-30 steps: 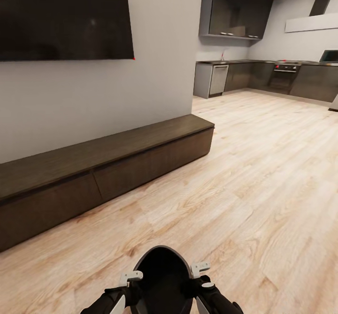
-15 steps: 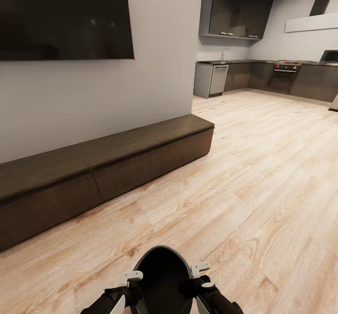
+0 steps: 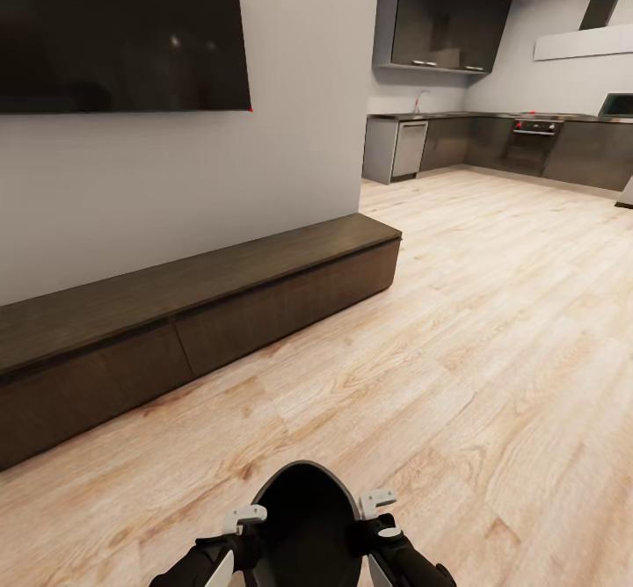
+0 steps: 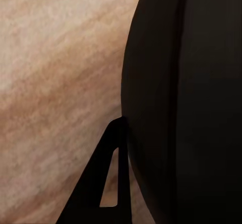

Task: Place each of the two pumpkins and all three candles from the living room inside a cabinet in the living room (use any cabinet), then make sure every cabinet is closed, and position the cauldron so it is next to a table in the living room.

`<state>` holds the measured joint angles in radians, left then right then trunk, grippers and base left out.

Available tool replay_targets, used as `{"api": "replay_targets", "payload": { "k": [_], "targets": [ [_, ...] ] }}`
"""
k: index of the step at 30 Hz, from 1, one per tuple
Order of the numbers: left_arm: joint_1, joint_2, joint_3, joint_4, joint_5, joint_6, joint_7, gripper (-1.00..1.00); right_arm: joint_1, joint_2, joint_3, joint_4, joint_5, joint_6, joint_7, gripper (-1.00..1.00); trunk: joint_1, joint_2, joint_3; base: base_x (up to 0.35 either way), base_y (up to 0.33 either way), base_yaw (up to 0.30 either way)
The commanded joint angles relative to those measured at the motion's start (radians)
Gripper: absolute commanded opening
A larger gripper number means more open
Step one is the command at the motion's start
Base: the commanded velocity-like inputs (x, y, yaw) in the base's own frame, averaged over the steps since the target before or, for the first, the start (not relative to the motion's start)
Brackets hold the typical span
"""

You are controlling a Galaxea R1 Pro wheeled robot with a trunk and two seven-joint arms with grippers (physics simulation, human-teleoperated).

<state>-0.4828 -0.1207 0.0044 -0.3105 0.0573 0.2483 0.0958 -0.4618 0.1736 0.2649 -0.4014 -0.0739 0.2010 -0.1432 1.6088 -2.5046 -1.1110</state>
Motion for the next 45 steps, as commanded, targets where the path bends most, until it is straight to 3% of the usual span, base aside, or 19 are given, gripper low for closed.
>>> {"api": "replay_targets", "payload": {
  "k": [1,12,32,36,41,45],
  "targets": [
    [0.001,-0.002,-0.006,0.005,0.024,0.005,-0.004,-1.0,0.0,0.001,0.013,-0.002,-0.026,0.005,0.028,-1.0,0.0,0.0,-0.001,0.0,0.0,0.0],
    [0.001,-0.002,-0.006,0.005,0.024,0.005,-0.005,-1.0,0.0,0.001,0.013,-0.002,-0.026,0.005,0.028,-1.0,0.0,0.0,-0.001,0.0,0.0,0.0],
    [0.001,-0.001,-0.006,0.005,0.024,0.005,-0.005,-1.0,0.0,0.001,0.013,-0.007,-0.027,0.007,0.029,-1.0,-0.009,0.005,0.076,0.0,0.0,0.0],
    [0.001,-0.001,-0.006,0.005,0.024,0.005,-0.005,-1.0,0.0,0.001,0.013,-0.007,-0.028,0.007,0.033,-1.0,-0.024,0.033,0.089,0.0,0.0,0.0],
    [0.004,-0.001,0.025,0.0,-0.019,0.004,-0.006,-1.0,0.0,-0.004,-0.003,-0.013,0.012,0.009,0.036,-1.0,-0.024,0.032,0.089,0.0,0.0,0.0],
    [0.006,0.002,0.027,-0.002,-0.02,0.002,-0.005,-1.0,-0.004,0.001,-0.024,-0.013,0.051,0.003,0.041,-1.0,-0.024,0.032,0.089,0.0,0.0,0.0]
  ]
}}
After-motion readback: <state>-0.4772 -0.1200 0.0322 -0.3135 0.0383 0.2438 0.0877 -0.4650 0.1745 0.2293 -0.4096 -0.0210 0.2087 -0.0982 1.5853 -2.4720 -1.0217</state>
